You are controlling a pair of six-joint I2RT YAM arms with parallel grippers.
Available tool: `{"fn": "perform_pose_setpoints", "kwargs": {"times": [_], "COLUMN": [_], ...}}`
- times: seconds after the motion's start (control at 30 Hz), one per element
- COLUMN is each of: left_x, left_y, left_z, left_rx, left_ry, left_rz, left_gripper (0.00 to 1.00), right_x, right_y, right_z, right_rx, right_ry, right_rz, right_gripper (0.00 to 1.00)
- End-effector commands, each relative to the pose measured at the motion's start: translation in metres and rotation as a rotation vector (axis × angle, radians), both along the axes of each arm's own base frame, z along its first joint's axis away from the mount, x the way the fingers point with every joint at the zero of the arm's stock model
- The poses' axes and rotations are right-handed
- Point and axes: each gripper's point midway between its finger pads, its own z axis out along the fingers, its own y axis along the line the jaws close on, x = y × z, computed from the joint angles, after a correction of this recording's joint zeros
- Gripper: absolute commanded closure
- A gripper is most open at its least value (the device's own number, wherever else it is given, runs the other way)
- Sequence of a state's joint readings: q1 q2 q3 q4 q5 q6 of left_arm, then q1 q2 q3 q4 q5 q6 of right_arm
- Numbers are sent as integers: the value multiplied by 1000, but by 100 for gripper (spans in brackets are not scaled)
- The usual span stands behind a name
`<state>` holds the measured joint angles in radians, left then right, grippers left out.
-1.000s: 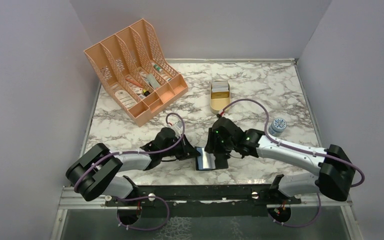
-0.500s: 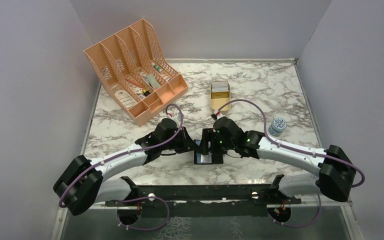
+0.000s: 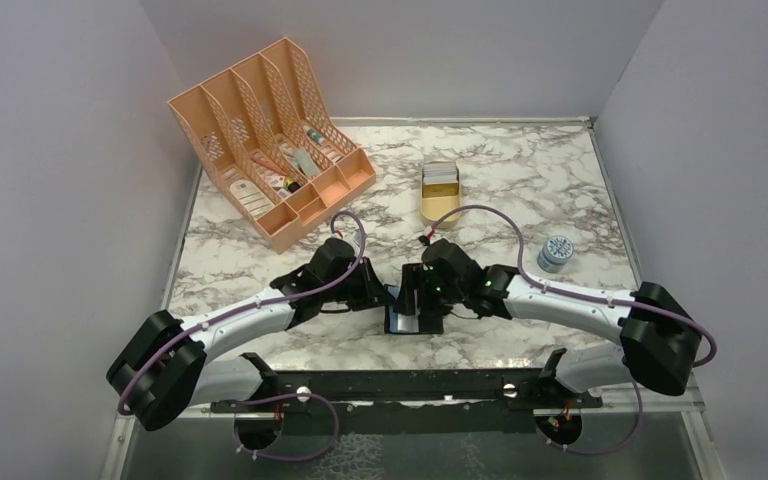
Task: Put the credit cards into the card holder
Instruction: Turn over the card slot in the card holder.
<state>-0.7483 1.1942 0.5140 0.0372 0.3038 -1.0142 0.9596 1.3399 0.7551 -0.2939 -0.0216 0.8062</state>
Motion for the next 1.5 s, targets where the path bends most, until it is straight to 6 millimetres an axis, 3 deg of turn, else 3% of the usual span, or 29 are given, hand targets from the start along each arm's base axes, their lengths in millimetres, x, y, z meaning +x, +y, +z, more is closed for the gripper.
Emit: {"fn": "perform_pose_setpoints", "kwargs": {"times": [0.0,0.37,0.7,0.83,0.93,1.03,1.17,1.27,1.47], "left_x": [1,-3,0,2,4,7,8,10,11], "left_y": [-8,-8,-1,-1,-2,-1,0,-1,-3], "left_z": [15,11,2,6,9,10,9,9,7], "left_rx": [-47,-47,42,52,62,103,139,144,130], "left_ry": [-24,-10,-2,0,8,22,32,30,28], "left_rz": [-25,-33,-34,-33,-30,-29,-42,-36,-32], "left_gripper": [100,100,100,100,100,100,100,100,100], "right_x": [6,13,17,15,13,12,8,6,11], "right_y": [4,-18,-75,-99,-103,-89,-43,-18,-6], "right_z": [-7,-26,-38,-31,-22,-5,34,53,47], "right_rx": [6,-106,-368,-441,-439,-358,-87,77,75], "right_ry": [-16,-19,-17,-29,-30,-27,-50,-79,-56], "right_rz": [-5,-89,-254,-320,-334,-308,-175,-110,-105], "right_gripper": [35,37,40,41,41,42,44,47,53]}}
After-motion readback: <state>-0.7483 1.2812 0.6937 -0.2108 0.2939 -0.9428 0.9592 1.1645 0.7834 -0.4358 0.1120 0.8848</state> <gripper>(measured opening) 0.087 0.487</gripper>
